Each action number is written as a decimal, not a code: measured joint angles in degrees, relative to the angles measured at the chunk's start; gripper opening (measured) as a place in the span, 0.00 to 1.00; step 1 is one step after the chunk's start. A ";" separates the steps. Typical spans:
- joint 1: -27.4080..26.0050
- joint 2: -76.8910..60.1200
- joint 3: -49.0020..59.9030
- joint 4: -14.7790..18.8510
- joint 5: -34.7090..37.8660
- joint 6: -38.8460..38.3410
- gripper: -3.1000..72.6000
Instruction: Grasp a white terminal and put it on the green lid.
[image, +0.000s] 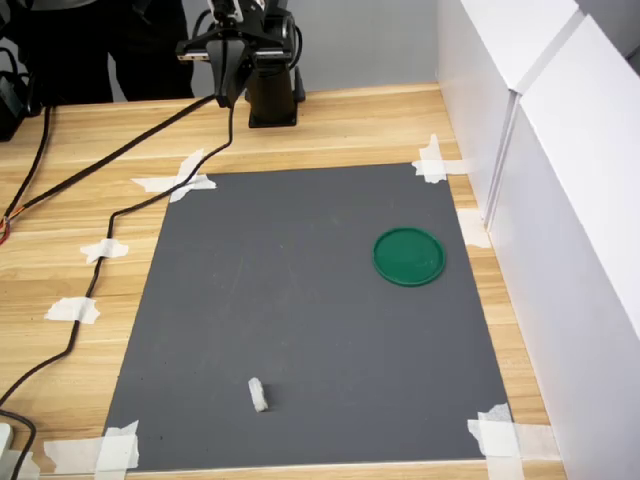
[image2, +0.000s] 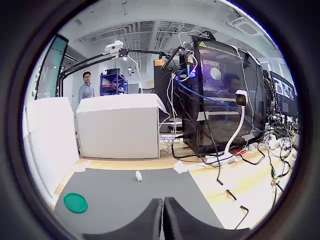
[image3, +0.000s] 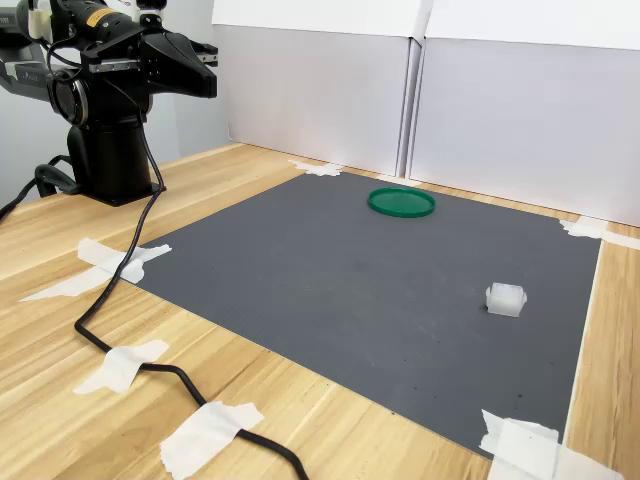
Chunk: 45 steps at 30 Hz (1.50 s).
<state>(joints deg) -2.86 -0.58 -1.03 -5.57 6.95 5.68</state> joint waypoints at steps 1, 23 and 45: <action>0.00 0.00 0.00 0.00 0.00 0.00 0.02; 0.00 0.11 -0.96 0.63 0.24 0.00 0.02; 0.00 36.69 -29.16 0.70 25.00 0.00 0.02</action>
<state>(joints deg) -2.86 36.11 -30.19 -4.87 31.94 5.68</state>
